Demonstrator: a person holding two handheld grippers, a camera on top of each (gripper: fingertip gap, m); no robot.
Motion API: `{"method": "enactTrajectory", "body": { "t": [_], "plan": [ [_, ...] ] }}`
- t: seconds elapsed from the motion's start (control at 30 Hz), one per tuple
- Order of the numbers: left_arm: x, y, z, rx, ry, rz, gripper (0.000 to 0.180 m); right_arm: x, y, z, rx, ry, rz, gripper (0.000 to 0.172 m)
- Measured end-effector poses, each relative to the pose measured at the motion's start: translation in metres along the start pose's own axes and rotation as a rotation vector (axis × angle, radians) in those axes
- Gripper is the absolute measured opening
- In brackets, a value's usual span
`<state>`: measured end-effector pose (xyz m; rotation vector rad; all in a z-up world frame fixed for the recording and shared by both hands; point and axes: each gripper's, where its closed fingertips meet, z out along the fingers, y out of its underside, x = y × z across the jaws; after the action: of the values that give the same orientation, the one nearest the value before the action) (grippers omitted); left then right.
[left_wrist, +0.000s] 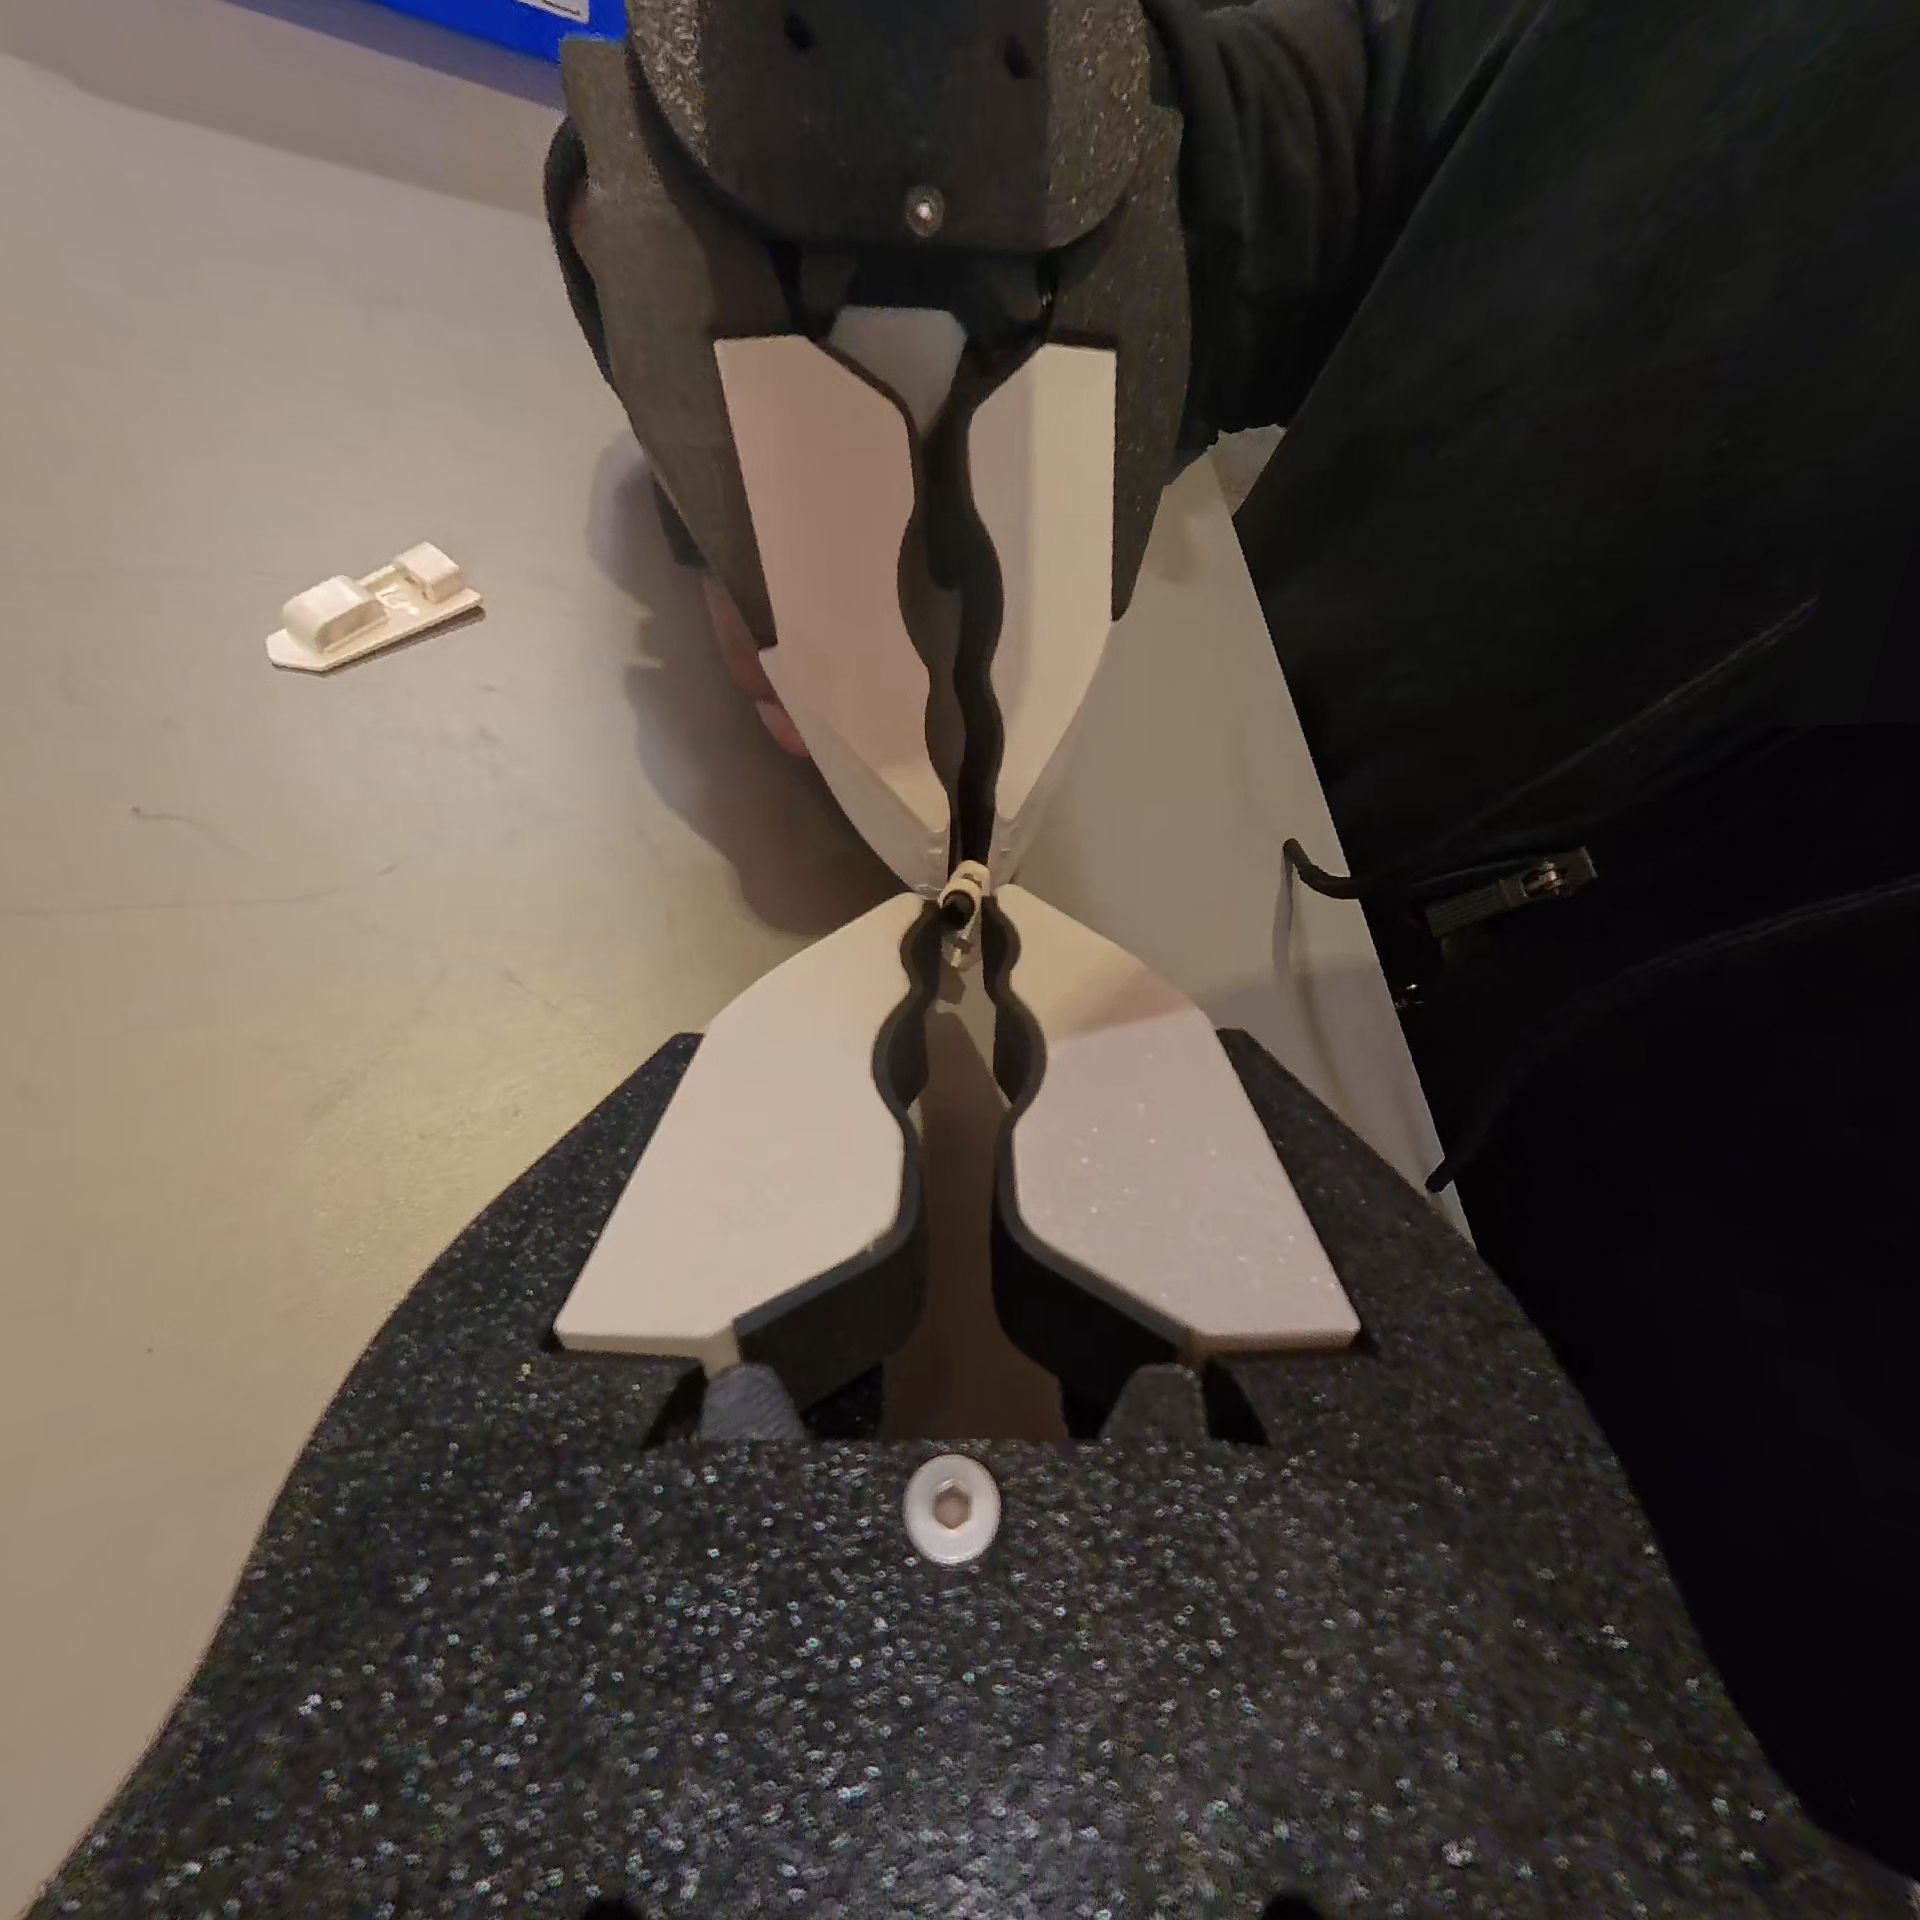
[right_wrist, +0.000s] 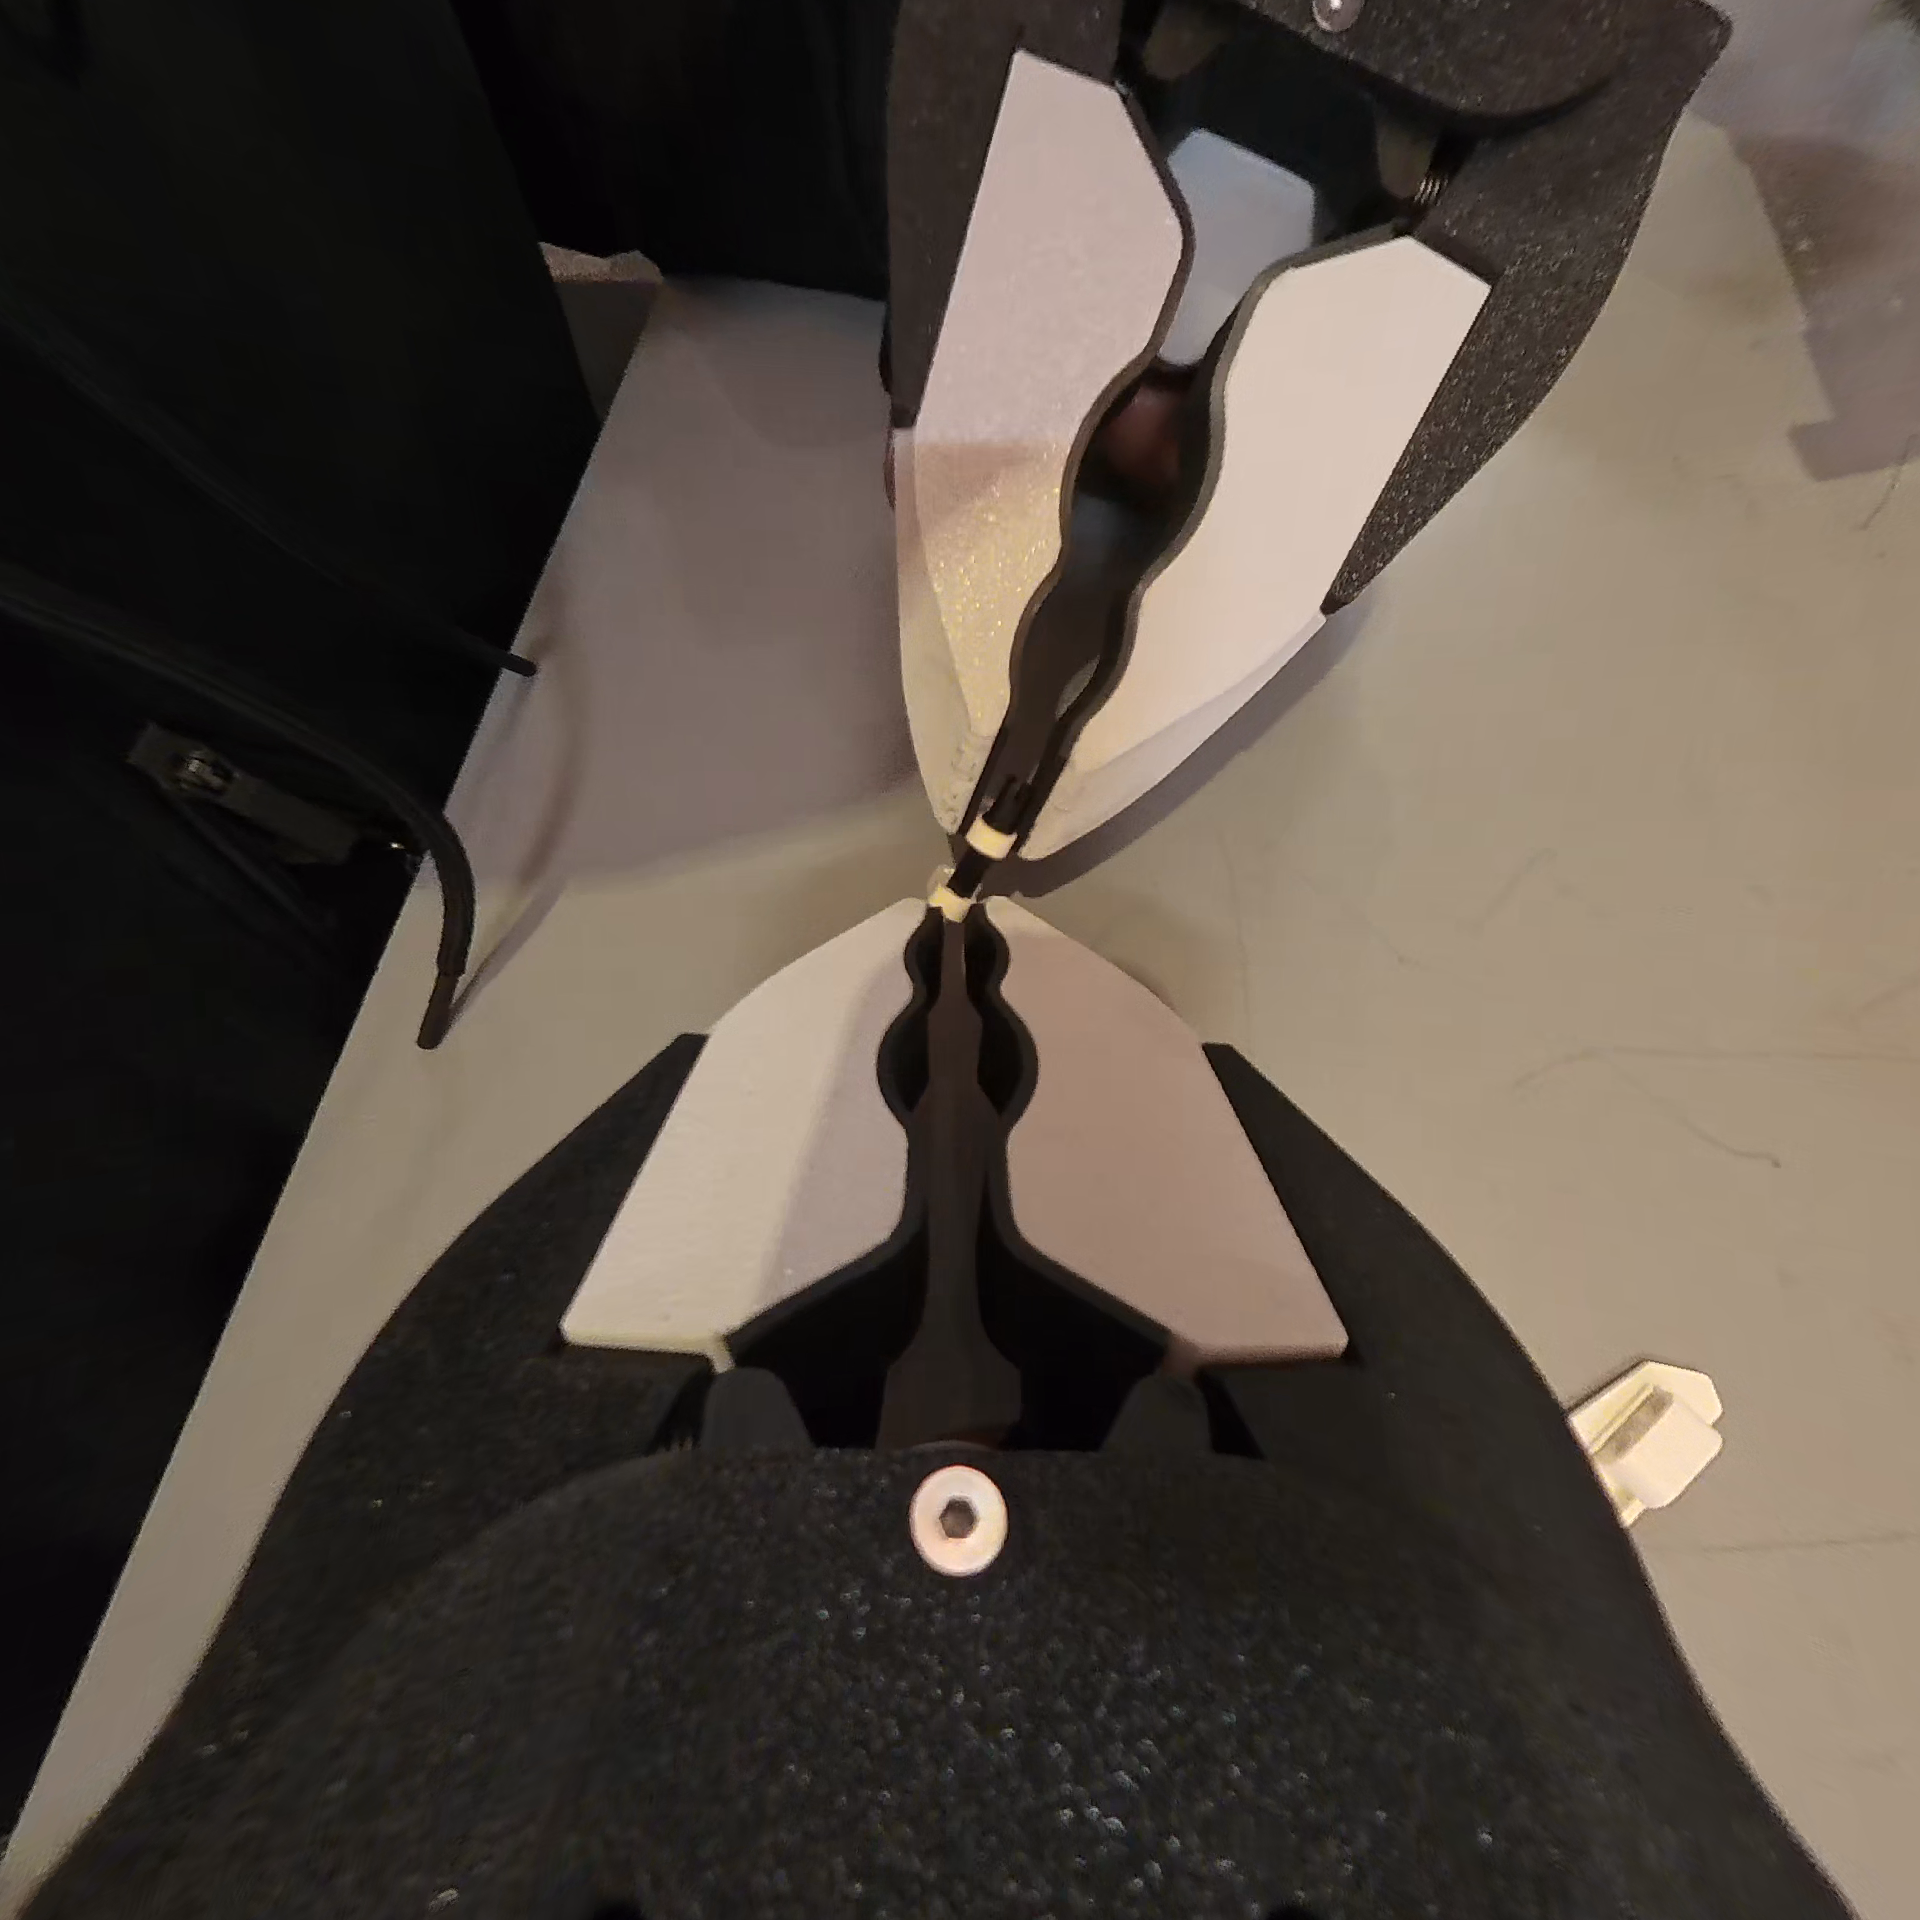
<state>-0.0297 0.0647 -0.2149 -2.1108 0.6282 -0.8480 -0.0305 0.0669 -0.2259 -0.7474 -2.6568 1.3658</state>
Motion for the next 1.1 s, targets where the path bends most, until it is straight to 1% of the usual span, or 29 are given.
{"method": "enactTrajectory", "body": {
  "t": [0.27,0.57,1.1],
  "plan": [
    [0.0029,0.0002,-0.0014,0.005,0.046,-0.03,0.007,-0.0011,-0.0036,-0.0003,0.03,0.034,-0.068,0.003],
    [0.0061,0.0032,0.0006,-0.026,0.092,-0.05,0.007,-0.0051,-0.0027,0.0026,0.018,0.051,-0.152,0.003],
    [0.0041,0.0025,0.0004,-0.028,0.115,-0.095,0.007,-0.0027,-0.0043,0.0015,0.032,0.107,-0.196,0.002]
  ]
}}
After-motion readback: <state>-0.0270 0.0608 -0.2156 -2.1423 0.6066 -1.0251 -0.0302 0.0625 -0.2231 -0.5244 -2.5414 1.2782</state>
